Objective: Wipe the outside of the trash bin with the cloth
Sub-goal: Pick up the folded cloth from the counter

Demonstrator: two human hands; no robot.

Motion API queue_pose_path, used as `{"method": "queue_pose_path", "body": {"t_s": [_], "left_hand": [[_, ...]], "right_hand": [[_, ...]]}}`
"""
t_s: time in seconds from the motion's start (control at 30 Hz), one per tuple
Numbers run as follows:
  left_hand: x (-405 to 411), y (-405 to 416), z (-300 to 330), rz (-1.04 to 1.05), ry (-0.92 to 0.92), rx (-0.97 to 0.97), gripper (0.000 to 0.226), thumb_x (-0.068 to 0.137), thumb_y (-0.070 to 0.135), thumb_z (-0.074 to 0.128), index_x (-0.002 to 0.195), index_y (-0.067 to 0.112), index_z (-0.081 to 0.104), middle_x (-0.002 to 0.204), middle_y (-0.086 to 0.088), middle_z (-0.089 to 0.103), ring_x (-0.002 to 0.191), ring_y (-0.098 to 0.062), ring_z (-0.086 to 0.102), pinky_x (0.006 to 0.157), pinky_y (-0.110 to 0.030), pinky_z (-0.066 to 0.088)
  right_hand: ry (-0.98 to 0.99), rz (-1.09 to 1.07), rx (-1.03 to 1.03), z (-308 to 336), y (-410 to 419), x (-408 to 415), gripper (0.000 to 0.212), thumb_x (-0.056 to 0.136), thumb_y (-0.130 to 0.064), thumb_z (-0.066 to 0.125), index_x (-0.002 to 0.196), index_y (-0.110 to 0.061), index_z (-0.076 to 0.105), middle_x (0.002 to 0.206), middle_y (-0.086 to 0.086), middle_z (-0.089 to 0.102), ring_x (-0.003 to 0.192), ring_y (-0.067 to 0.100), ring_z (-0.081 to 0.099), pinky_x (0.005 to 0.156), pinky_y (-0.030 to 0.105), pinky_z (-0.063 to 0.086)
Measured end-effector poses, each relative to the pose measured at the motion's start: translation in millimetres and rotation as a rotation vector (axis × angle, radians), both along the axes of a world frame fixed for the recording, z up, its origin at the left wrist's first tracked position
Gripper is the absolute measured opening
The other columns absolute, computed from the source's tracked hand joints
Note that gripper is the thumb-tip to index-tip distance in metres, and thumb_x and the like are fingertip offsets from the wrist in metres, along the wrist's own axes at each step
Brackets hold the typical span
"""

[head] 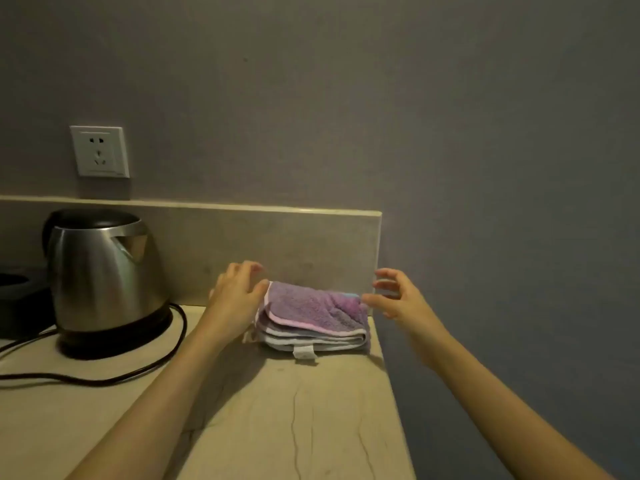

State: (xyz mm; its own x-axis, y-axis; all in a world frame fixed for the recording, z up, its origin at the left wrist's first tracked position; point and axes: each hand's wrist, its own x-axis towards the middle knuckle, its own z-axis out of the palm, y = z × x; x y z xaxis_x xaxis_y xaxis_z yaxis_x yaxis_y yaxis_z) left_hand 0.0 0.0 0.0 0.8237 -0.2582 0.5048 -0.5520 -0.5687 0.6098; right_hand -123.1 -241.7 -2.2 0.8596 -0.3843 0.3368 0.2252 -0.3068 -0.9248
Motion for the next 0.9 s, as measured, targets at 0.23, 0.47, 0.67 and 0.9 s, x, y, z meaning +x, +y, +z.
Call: {"method": "queue_pose_path", "body": {"t_s": [0.23, 0.47, 0.67, 0.9], "left_hand": [[5.3, 6.5, -17.8, -0.009, 0.242, 0.264, 0.054, 0.091, 0.059, 0.039, 0.129, 0.022, 0.048, 0.132, -0.004, 0.056, 0.122, -0.030, 0.048, 0.101, -0.047, 0.039], [-4.2, 2.0, -19.6, -0.460, 0.454, -0.081, 0.036, 0.090, 0.041, 0.057, 0.125, 0.032, 0.053, 0.118, 0.015, 0.065, 0.101, 0.002, 0.063, 0.088, -0.019, 0.048], [-14.0, -0.9, -12.9, -0.531, 0.425, -0.197, 0.028, 0.085, 0.017, 0.068, 0.104, 0.036, 0.059, 0.096, 0.024, 0.071, 0.090, 0.006, 0.066, 0.069, -0.005, 0.048], [-27.9, -6.9, -8.4, -0.602, 0.545, -0.288, 0.029, 0.082, 0.018, 0.072, 0.107, 0.027, 0.063, 0.094, 0.016, 0.074, 0.088, -0.002, 0.069, 0.066, -0.009, 0.051]], "right_hand": [[0.357, -0.032, -0.099, -25.2, 5.3, 17.9, 0.099, 0.068, -0.045, 0.079, 0.146, -0.012, 0.028, 0.148, 0.009, 0.037, 0.131, 0.025, 0.041, 0.108, 0.043, 0.035], [0.325, 0.071, -0.165, -36.2, 12.1, 18.1, 0.043, 0.068, -0.037, 0.080, 0.105, -0.025, 0.060, 0.104, -0.001, 0.070, 0.094, 0.016, 0.067, 0.090, 0.040, 0.053], [0.230, 0.032, -0.111, -38.4, 16.1, 7.6, 0.047, 0.069, -0.027, 0.081, 0.108, -0.021, 0.055, 0.104, -0.001, 0.066, 0.093, 0.016, 0.065, 0.085, 0.037, 0.055], [0.068, 0.069, 0.116, -32.6, 12.0, -6.6, 0.045, 0.070, -0.003, 0.076, 0.109, -0.015, 0.057, 0.104, 0.008, 0.067, 0.089, 0.019, 0.067, 0.069, 0.025, 0.054]]}}
